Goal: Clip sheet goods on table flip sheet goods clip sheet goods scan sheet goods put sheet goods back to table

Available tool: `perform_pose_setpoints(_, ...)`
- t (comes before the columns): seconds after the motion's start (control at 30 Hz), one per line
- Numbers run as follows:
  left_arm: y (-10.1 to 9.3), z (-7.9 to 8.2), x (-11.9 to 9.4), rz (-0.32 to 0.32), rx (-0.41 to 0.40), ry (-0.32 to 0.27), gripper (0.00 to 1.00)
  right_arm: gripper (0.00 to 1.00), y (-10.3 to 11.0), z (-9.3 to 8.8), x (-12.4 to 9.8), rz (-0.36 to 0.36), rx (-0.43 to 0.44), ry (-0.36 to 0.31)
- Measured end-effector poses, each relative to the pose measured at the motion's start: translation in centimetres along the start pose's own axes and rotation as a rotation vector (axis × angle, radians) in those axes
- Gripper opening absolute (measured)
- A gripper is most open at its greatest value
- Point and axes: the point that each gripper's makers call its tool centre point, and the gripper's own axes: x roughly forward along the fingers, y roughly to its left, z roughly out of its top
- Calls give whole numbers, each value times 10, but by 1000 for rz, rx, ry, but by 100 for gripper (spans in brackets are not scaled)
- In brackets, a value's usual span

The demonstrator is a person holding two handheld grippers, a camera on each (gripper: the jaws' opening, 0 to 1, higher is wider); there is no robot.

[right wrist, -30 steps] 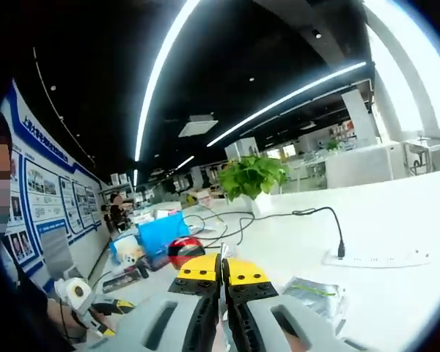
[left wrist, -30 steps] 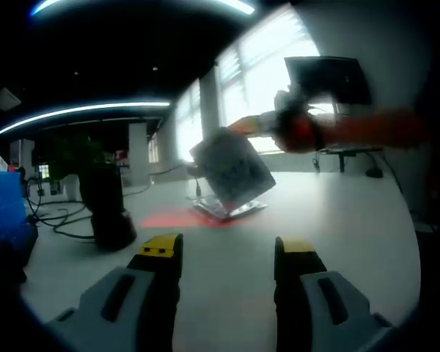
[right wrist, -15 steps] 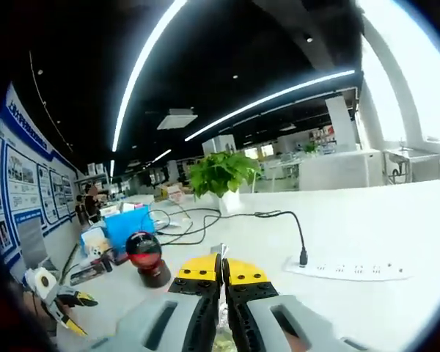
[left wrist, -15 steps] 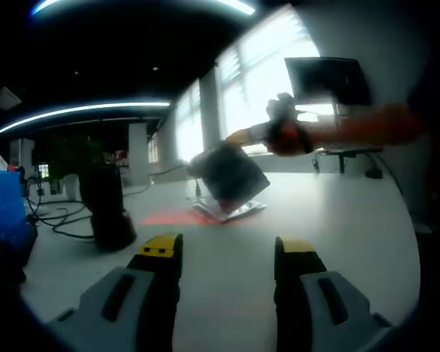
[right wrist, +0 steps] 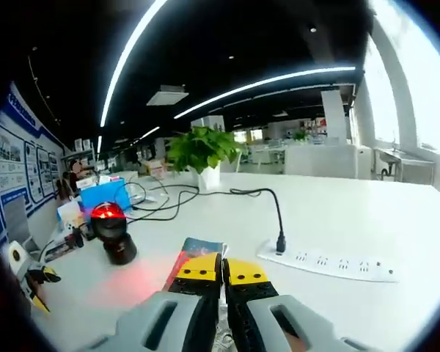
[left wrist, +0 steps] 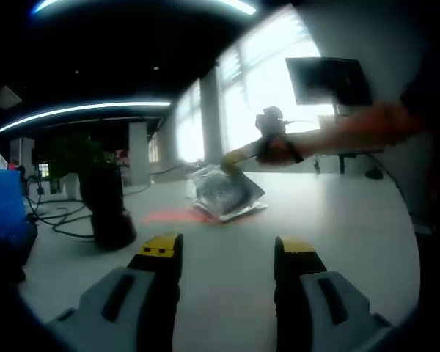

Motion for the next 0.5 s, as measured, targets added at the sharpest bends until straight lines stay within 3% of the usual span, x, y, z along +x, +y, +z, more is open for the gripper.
perform_pose_setpoints(0.2,-1,-1,0,-1,2,4,43,0,-25,-13,16,-54,-17,46)
perform_pose_setpoints(0.3,0,-2,1,-1,-1,5,43,0,-27,-21,24,-56,0,66)
perform_pose_setpoints(0.37,0,-2,1,-1,-1,6,43,0,-27,-31,26,-60,-68,94)
perform_pose_setpoints(0.5,-1,-2,1,-3,-3,7,43,0,-32,-40,29,-76,-27,105)
